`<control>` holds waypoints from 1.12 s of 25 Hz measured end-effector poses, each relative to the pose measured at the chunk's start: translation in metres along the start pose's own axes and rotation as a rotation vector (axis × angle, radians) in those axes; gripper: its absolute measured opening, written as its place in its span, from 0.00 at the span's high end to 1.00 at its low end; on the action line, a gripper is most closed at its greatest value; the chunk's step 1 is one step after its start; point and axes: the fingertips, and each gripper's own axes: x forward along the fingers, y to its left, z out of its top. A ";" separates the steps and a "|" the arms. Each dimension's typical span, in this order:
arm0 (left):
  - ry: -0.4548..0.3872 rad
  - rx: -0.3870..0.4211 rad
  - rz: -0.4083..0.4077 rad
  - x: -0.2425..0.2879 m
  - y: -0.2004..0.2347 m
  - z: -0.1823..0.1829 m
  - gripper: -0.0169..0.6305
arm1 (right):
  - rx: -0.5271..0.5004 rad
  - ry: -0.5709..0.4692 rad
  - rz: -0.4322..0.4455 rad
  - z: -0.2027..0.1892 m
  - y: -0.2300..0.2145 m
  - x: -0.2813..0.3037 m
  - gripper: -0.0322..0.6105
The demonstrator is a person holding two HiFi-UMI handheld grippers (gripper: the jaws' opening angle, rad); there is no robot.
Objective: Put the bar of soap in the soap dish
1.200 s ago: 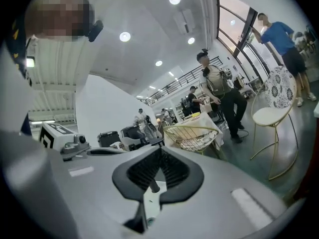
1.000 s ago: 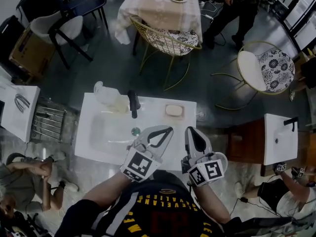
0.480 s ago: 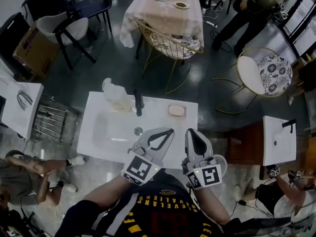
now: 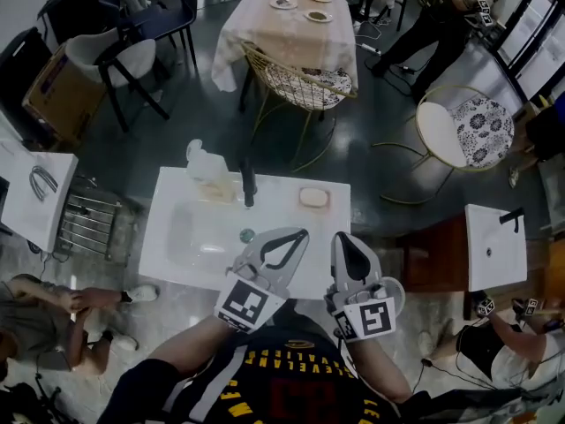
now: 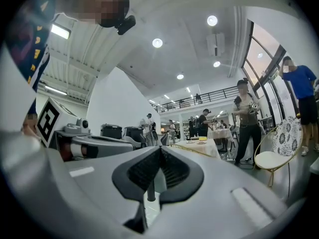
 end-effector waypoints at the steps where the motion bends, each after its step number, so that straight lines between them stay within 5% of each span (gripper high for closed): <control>1: -0.007 0.003 0.000 -0.001 0.000 0.003 0.97 | -0.003 -0.002 0.000 0.001 0.001 -0.001 0.95; 28: 0.015 0.084 -0.022 -0.005 -0.009 0.003 0.97 | 0.016 -0.004 -0.028 -0.003 -0.002 -0.008 0.95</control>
